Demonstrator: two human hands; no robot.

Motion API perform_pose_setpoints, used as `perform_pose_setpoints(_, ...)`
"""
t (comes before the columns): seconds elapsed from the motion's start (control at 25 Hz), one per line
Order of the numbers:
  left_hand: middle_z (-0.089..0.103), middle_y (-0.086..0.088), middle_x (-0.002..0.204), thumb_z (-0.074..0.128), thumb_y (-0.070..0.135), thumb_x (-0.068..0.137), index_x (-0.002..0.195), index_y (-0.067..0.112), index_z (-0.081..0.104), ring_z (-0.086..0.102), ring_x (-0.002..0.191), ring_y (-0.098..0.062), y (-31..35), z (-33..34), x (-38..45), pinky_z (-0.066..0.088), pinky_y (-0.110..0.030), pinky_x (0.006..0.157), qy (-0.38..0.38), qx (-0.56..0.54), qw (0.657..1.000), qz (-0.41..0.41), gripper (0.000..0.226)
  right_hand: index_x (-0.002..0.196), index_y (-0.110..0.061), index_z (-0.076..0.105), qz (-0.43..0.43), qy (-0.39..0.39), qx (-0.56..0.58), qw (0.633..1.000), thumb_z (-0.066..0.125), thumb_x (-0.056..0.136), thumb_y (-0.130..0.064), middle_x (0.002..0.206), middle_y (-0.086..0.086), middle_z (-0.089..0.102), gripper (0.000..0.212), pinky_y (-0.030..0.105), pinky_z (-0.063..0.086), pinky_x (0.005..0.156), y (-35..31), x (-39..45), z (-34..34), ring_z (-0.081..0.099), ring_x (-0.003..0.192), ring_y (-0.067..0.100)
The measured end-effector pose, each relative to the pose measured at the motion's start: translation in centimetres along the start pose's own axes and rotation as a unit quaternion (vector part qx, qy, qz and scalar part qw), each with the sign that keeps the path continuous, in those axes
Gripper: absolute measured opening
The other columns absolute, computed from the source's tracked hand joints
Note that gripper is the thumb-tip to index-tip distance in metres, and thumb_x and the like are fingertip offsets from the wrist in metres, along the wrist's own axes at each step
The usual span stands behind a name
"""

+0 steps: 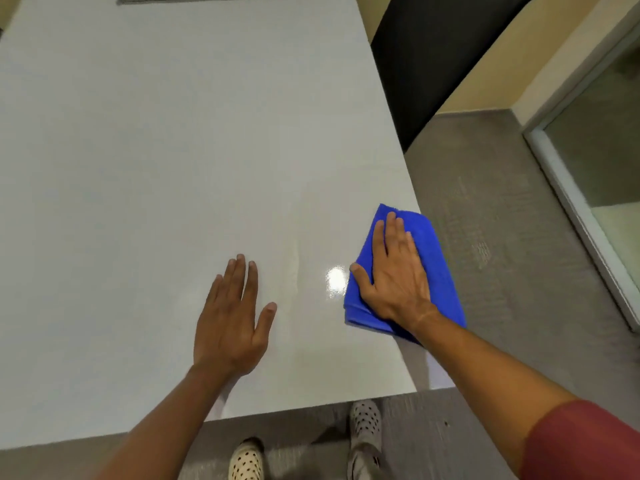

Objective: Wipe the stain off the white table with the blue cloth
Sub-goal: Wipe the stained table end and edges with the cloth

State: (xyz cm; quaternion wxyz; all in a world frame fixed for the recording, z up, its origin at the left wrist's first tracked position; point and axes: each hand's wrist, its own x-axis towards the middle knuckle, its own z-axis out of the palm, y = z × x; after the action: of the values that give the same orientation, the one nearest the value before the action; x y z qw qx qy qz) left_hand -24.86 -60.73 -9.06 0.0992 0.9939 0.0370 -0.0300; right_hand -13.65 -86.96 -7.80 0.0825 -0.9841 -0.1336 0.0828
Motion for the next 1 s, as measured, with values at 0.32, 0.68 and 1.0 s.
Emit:
perform_pose_setpoints(0.32, -0.004, -0.001, 0.167, 0.022, 0.058, 0.096, 0.157, 0.02, 0.0, -0.007, 0.152, -0.015, 0.1, 0.2, 0.1, 0.002, -0.035, 0.123, 0.013, 0.0, 0.999, -0.033, 0.075, 0.155, 0.0, 0.005, -0.104, -0.025, -0.037, 0.994, 0.026, 0.1, -0.051, 0.165, 0.017, 0.0, 0.078, 0.043, 0.004, 0.125, -4.0, 8.9, -0.8, -0.001, 0.153, 0.03)
perform_pose_setpoints(0.68, 0.004, 0.002, 0.164, 0.033, 0.041, 0.094, 0.156, 0.013, 0.005, 0.001, 0.151, -0.007, -0.2, -0.1, -0.4, 0.004, -0.026, 0.122, 0.049, -0.14, 0.988, -0.046, 0.074, 0.156, -0.005, 0.009, -0.299, -0.063, -0.008, 0.952, 0.027, 0.099, -0.052, 0.166, 0.011, 0.003, 0.076, 0.042, 0.003, 0.125, -10.1, 0.7, 1.4, -0.001, 0.154, 0.023)
perform_pose_setpoints(1.0, 0.0, 0.007, 0.164, 0.031, 0.049, 0.092, 0.153, 0.021, -0.003, -0.005, 0.149, 0.002, 0.0, -0.6, -0.8, -0.001, -0.024, 0.121, 0.02, -0.242, 0.968, -0.064, 0.075, 0.156, -0.008, 0.011, -0.177, -0.044, 0.034, 0.983, 0.029, 0.097, -0.054, 0.166, 0.01, 0.002, 0.078, 0.046, 0.002, 0.124, -8.5, -11.0, 3.1, -0.001, 0.154, 0.022)
